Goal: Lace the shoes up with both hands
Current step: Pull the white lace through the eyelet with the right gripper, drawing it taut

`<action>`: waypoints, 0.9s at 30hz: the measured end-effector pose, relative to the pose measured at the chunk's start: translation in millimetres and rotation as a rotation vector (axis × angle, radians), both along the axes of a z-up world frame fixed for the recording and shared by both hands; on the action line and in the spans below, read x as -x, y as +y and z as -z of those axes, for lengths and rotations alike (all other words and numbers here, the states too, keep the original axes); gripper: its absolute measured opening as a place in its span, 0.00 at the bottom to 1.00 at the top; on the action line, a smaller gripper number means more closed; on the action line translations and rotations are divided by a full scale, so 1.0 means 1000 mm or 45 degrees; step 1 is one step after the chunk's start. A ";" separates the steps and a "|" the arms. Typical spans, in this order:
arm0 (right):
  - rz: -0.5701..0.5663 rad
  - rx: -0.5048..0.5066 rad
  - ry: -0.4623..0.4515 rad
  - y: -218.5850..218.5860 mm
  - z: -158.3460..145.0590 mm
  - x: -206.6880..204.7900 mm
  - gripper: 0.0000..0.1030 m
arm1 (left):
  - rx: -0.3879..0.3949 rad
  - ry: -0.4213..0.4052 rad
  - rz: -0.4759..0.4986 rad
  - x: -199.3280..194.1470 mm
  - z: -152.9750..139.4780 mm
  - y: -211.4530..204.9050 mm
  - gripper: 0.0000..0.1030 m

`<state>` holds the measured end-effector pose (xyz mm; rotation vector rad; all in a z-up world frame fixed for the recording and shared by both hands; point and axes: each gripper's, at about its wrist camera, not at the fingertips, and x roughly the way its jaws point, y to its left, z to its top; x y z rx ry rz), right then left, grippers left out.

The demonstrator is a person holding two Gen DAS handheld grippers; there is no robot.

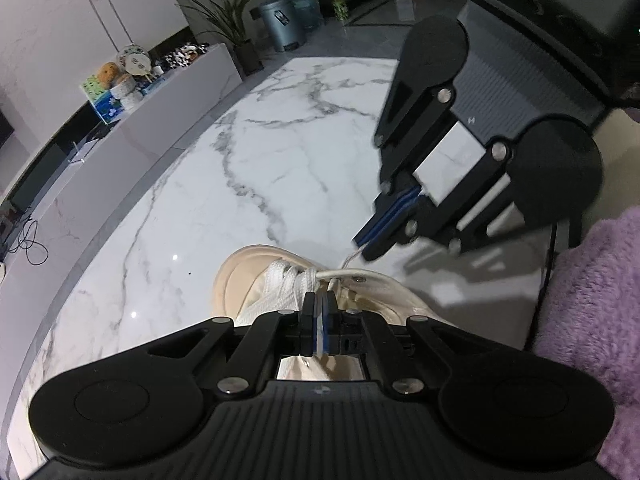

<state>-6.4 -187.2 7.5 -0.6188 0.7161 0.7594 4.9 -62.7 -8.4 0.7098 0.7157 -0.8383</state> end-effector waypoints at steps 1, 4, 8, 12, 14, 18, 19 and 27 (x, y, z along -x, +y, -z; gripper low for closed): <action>0.015 0.001 0.002 -0.005 -0.001 0.002 0.03 | 0.009 -0.001 -0.011 0.002 -0.002 0.004 0.05; 0.064 0.016 0.007 -0.021 -0.004 0.007 0.03 | 0.033 -0.004 -0.048 0.009 -0.007 0.015 0.16; 0.134 0.051 0.014 -0.046 -0.008 0.018 0.03 | 0.054 0.008 -0.109 0.013 -0.009 0.028 0.16; 0.198 0.091 0.017 -0.065 -0.011 0.028 0.03 | 0.070 0.019 -0.146 0.014 -0.009 0.034 0.16; 0.229 0.118 0.017 -0.075 -0.012 0.032 0.03 | 0.074 0.021 -0.156 0.015 -0.010 0.037 0.16; 0.307 0.165 0.024 -0.096 -0.012 0.037 0.03 | 0.071 0.015 -0.165 0.014 -0.010 0.036 0.16; 0.328 0.174 0.027 -0.101 -0.012 0.038 0.03 | 0.076 0.015 -0.168 0.014 -0.010 0.036 0.16; 0.437 0.233 0.049 -0.134 -0.023 0.056 0.03 | 0.099 0.011 -0.178 0.012 -0.011 0.036 0.16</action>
